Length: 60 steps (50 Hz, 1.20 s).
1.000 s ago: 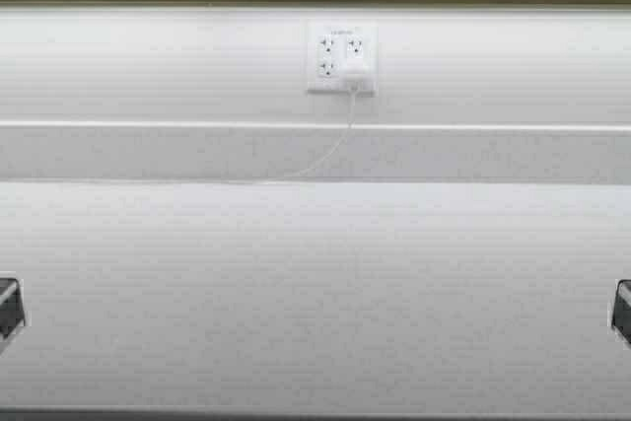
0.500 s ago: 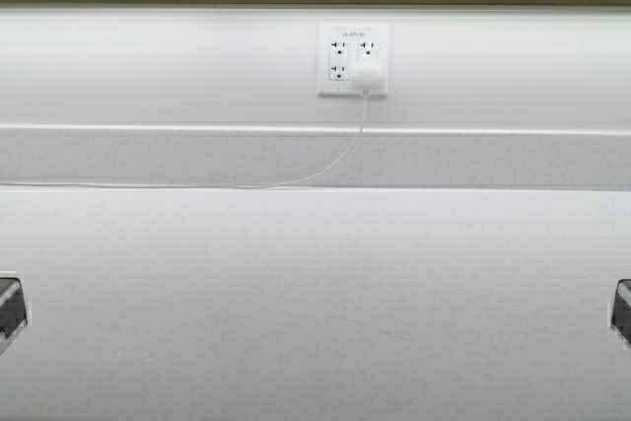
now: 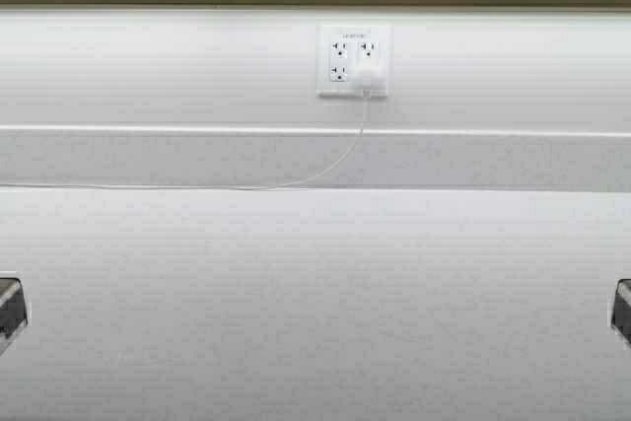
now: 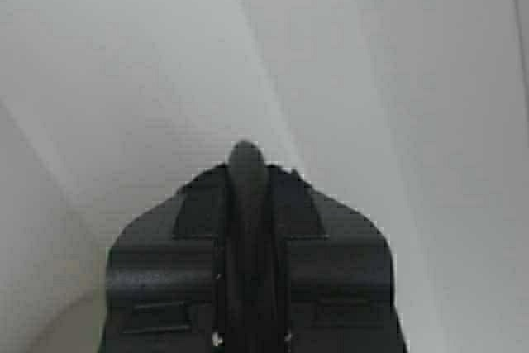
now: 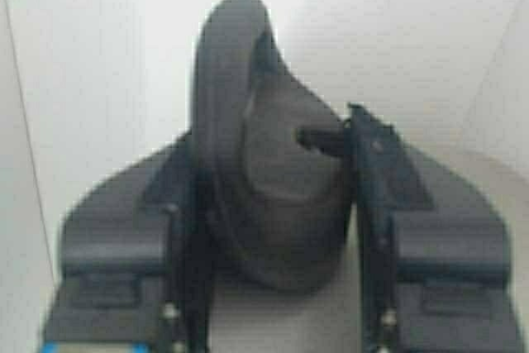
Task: Open the cabinet, put the pot inside, then close it
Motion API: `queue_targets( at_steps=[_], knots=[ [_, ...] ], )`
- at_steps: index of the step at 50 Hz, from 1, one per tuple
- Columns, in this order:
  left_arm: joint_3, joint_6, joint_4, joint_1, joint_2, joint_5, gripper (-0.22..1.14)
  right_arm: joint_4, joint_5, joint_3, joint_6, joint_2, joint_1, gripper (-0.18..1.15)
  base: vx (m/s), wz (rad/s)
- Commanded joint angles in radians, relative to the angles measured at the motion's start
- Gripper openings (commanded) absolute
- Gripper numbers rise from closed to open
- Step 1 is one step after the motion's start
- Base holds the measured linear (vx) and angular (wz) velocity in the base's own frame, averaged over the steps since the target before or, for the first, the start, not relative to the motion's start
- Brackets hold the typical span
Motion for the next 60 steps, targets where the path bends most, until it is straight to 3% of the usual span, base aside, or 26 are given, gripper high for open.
queue_targets(
  at_steps=[1, 6, 10, 12, 32, 47, 56, 60],
  knots=[
    [-0.015, -0.037, 0.009, -0.077, -0.014, -0.048, 0.40, -0.021, -0.123, 0.018, 0.017, -0.008, 0.020, 0.75, 0.00, 0.00],
    [-0.006, -0.043, 0.008, -0.077, -0.025, -0.106, 0.76, -0.014, -0.215, 0.051, 0.029, -0.014, 0.005, 1.06, 0.00, 0.00],
    [-0.005, -0.055, 0.009, -0.077, -0.031, -0.130, 1.01, -0.012, -0.218, 0.061, 0.028, -0.017, -0.008, 1.05, 0.00, 0.00],
    [-0.008, -0.072, 0.009, -0.077, -0.031, -0.132, 1.05, -0.012, -0.218, 0.060, 0.028, -0.017, -0.012, 1.03, 0.00, 0.00],
    [0.025, -0.143, 0.008, -0.072, -0.040, -0.167, 1.02, -0.021, -0.216, 0.074, 0.014, -0.074, -0.097, 1.04, 0.00, 0.00],
    [0.120, -0.143, 0.005, 0.015, -0.109, -0.193, 1.02, -0.063, -0.173, 0.127, 0.014, -0.140, -0.210, 1.04, 0.00, 0.00],
    [0.176, -0.133, 0.017, 0.063, -0.169, -0.195, 1.01, -0.232, -0.147, 0.144, 0.009, -0.175, -0.235, 1.04, 0.00, 0.00],
    [0.212, -0.094, 0.110, 0.069, -0.201, -0.175, 0.95, -0.327, -0.104, 0.161, 0.008, -0.196, -0.236, 0.99, 0.00, 0.00]
  ],
)
